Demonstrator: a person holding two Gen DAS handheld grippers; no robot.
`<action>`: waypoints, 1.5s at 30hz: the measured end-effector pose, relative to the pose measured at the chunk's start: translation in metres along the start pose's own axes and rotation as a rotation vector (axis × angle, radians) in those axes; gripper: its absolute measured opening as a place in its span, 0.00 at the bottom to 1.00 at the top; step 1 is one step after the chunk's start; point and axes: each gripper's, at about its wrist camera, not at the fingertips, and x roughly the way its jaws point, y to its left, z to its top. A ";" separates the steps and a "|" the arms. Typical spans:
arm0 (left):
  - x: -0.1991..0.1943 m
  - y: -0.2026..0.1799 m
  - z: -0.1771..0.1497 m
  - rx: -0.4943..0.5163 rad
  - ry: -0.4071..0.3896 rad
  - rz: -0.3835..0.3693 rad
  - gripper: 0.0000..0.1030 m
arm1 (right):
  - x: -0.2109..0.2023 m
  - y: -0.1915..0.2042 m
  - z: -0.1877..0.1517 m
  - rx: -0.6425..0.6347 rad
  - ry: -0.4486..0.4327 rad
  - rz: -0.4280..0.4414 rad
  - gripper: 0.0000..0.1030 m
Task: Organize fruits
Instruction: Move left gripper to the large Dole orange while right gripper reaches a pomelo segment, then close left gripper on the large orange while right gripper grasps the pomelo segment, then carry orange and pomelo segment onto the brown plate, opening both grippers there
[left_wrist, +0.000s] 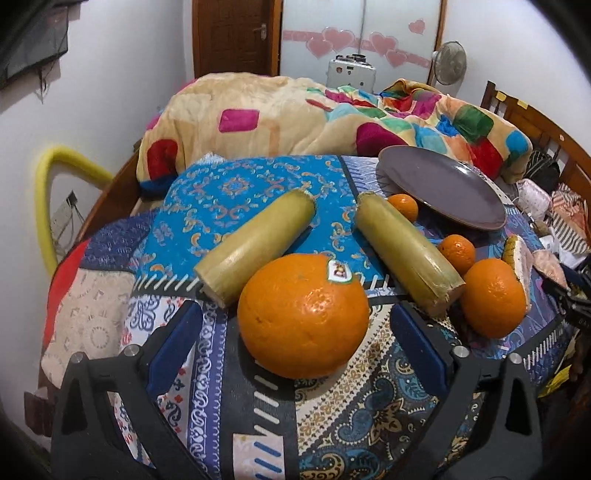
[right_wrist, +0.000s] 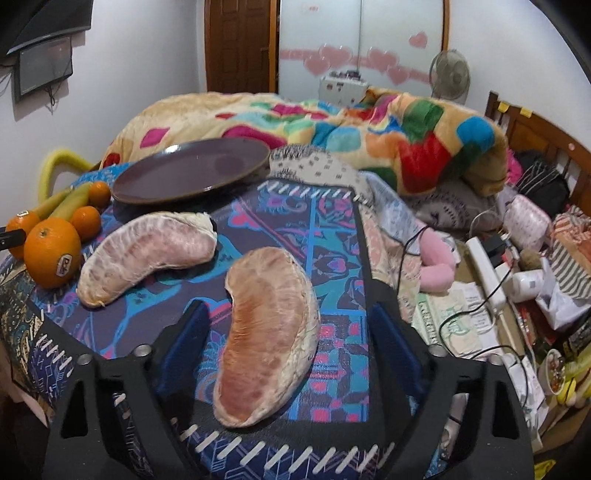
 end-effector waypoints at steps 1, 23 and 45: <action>0.000 -0.002 0.000 0.013 -0.002 0.001 0.92 | 0.001 -0.001 0.000 -0.002 -0.004 0.002 0.80; 0.003 0.000 0.003 0.051 0.052 -0.042 0.65 | -0.004 0.006 0.005 -0.036 -0.012 0.035 0.40; -0.050 -0.039 0.048 0.078 -0.128 -0.102 0.65 | -0.053 0.020 0.060 -0.032 -0.230 0.069 0.40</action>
